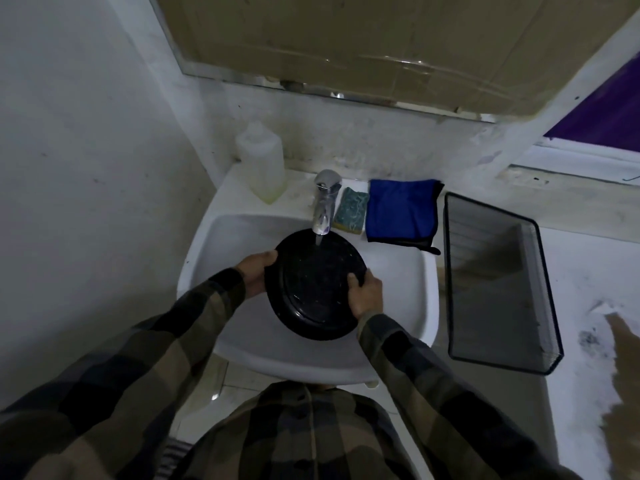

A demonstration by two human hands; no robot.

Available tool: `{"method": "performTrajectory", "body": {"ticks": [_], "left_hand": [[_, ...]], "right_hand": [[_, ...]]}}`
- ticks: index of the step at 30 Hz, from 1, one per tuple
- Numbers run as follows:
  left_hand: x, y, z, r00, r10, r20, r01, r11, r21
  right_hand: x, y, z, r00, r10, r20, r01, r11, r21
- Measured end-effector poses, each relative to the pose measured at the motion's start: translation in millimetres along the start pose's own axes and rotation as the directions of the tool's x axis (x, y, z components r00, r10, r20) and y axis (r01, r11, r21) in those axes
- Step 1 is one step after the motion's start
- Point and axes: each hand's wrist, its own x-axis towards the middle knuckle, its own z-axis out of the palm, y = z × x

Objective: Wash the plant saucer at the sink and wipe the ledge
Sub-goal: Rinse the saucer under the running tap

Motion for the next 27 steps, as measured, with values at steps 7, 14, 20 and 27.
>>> {"method": "performTrajectory", "body": {"ticks": [7,14,20,27], "left_hand": [[-12.2,-19.9,-11.6,0.987,0.046,-0.153,-0.068,0.988,-0.141],[-14.1,-23.6,-14.9,0.971,0.08,-0.223,-0.127,0.97,-0.208],[-14.7,-18.3,-29.4,0.96,0.039,-0.277,-0.125,0.946,-0.3],[-13.9,-17.0,-32.0,0.943,-0.004,-0.332,-0.128,0.918,-0.375]], "right_hand": [[-14.2,-45.1,43.2,0.922,-0.357,0.148,0.38,0.769,-0.514],[-35.6,-79.6,79.1,0.608,-0.649,0.456,0.788,0.428,-0.442],[-28.2,-14.9,47.0,0.315,-0.758,0.571,0.925,0.11,-0.364],[-21.5,-19.3,26.4,0.432,-0.751,0.5,0.887,0.255,-0.384]]}}
